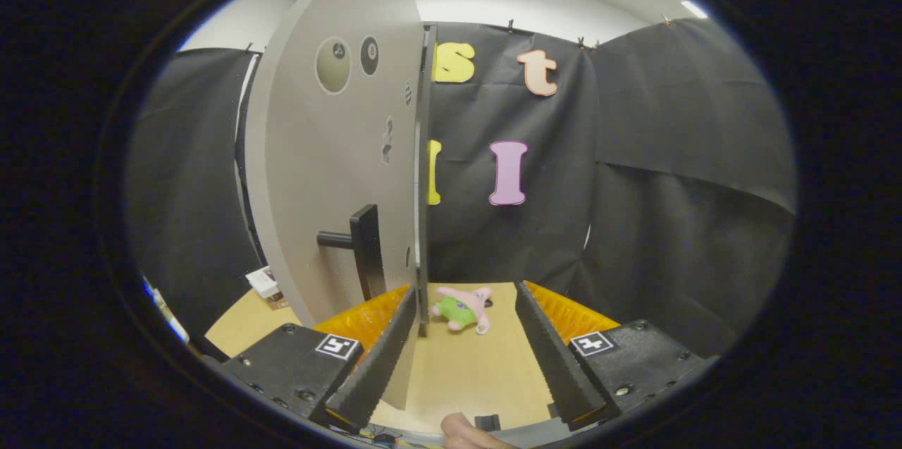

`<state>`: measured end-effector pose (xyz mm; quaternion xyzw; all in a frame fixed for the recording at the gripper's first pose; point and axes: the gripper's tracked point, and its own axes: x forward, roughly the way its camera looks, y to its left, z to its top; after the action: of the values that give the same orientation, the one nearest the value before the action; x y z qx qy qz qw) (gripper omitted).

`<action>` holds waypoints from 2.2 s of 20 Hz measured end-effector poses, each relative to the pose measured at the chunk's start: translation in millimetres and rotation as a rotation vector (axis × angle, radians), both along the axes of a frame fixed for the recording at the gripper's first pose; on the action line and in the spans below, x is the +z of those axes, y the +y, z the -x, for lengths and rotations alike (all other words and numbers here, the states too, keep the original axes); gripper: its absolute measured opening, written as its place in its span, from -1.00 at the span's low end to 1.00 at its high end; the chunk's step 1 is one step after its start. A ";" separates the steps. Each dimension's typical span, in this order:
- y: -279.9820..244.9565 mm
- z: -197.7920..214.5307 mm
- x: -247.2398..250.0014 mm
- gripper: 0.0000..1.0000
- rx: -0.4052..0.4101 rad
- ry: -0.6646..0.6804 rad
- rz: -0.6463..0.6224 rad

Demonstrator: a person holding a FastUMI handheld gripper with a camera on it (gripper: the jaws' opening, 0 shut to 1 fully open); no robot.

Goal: Open the shoe cabinet door, grab the shoes and put them into the shoe cabinet, then close the shoe cabinet door.

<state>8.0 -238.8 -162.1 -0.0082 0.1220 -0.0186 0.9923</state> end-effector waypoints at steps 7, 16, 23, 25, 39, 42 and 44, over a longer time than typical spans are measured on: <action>55.1 -5.2 -2.4 0.89 0.102 0.011 -0.009; 100.1 -49.1 -6.6 0.89 0.134 0.044 -0.089; 157.4 -75.4 -3.1 0.89 0.225 0.049 -0.059; 175.9 -85.7 -2.7 0.89 0.256 0.044 -0.024; 273.2 -168.9 -7.6 0.92 0.258 0.045 0.040; 277.7 -195.2 -5.5 0.93 0.220 0.039 0.054; 278.6 -210.6 -6.7 0.92 0.216 0.044 0.038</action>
<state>218.6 39.8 -168.7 -0.0406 0.1419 0.0864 0.9853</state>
